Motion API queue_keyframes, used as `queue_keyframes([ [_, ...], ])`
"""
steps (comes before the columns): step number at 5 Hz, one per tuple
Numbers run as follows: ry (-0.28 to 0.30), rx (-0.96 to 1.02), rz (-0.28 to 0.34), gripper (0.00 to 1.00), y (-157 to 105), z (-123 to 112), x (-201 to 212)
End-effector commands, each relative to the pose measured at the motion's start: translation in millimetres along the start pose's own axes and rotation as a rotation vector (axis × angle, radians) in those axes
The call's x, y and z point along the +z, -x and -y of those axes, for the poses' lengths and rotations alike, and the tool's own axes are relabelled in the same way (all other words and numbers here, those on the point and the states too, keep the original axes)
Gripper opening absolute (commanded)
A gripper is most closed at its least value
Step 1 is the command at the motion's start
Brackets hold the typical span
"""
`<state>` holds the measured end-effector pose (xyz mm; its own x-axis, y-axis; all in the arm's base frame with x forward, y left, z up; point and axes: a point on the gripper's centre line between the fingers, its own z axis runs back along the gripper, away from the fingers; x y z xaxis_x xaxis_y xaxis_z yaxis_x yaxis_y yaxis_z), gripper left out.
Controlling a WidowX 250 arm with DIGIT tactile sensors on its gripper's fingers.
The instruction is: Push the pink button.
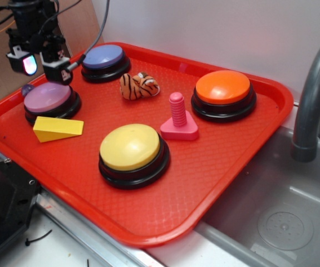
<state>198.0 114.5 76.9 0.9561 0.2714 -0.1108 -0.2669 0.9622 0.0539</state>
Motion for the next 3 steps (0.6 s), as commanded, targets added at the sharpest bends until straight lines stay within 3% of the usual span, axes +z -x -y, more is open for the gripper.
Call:
queue_keyframes([
  [1, 0.000, -0.011, 0.076, 1.00, -3, -3, 31],
  [3, 0.007, -0.011, 0.087, 1.00, 1, 0, 42],
])
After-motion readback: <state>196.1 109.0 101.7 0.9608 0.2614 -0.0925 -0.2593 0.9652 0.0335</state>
